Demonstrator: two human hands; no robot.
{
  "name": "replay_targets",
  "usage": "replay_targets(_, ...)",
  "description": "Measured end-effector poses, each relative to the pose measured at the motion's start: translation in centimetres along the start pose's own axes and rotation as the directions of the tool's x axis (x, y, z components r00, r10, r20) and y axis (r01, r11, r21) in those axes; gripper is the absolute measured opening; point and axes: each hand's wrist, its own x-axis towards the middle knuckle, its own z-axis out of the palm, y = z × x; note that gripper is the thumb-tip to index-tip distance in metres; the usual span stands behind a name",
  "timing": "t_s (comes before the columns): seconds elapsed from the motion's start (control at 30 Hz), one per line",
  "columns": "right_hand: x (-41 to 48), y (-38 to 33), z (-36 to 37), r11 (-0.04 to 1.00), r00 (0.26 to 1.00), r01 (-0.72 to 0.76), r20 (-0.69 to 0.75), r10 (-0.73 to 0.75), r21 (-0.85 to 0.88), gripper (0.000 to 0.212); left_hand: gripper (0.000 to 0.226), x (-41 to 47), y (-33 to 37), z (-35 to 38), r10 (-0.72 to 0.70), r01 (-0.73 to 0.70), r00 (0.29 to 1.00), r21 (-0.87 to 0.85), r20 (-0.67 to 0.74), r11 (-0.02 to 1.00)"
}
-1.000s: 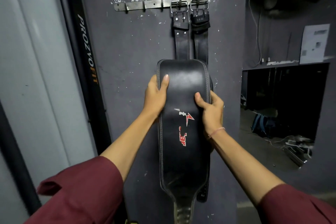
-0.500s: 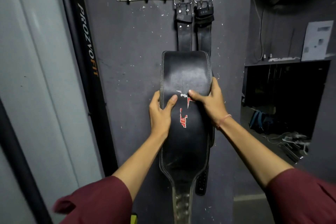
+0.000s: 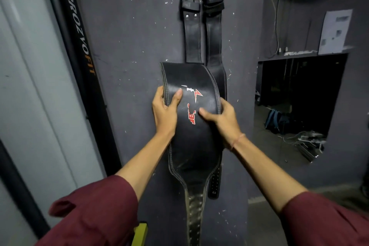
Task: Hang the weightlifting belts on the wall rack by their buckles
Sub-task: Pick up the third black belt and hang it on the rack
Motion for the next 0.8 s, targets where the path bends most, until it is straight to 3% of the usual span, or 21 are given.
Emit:
replay_targets(0.2,-2.0,0.3,0.4,0.999,0.998,-0.004,0.059,0.006,-0.032,0.067,0.023,0.4,0.5,-0.9,-0.003,0.003,1.000,0.024,0.022,1.000)
replay_targets(0.43,-1.3,-1.1,2.3,0.991,0.993,0.084,-0.089,-0.075,0.100,0.056,0.031,1.2,2.0,-1.3,0.013,-0.029,0.997,0.198,0.081,0.980)
replay_targets(0.63,1.3,-4.1,4.0,0.982,0.980,0.155,-0.139,-0.139,0.110,0.043,0.060,-3.5,-0.4,-4.1,-0.034,-0.003,0.993,0.305,0.116,0.952)
replay_targets(0.7,2.0,-5.0,4.3,0.981,0.978,0.168,-0.144,-0.154,0.093,0.041,0.068,-6.0,-1.8,-5.0,-0.076,0.031,0.987,0.300,0.139,0.953)
replay_targets(0.8,2.0,-5.4,4.5,0.982,0.979,0.181,-0.110,-0.174,0.056,0.040,0.060,-7.9,-2.3,-5.2,-0.089,0.064,0.987,0.178,0.136,0.982)
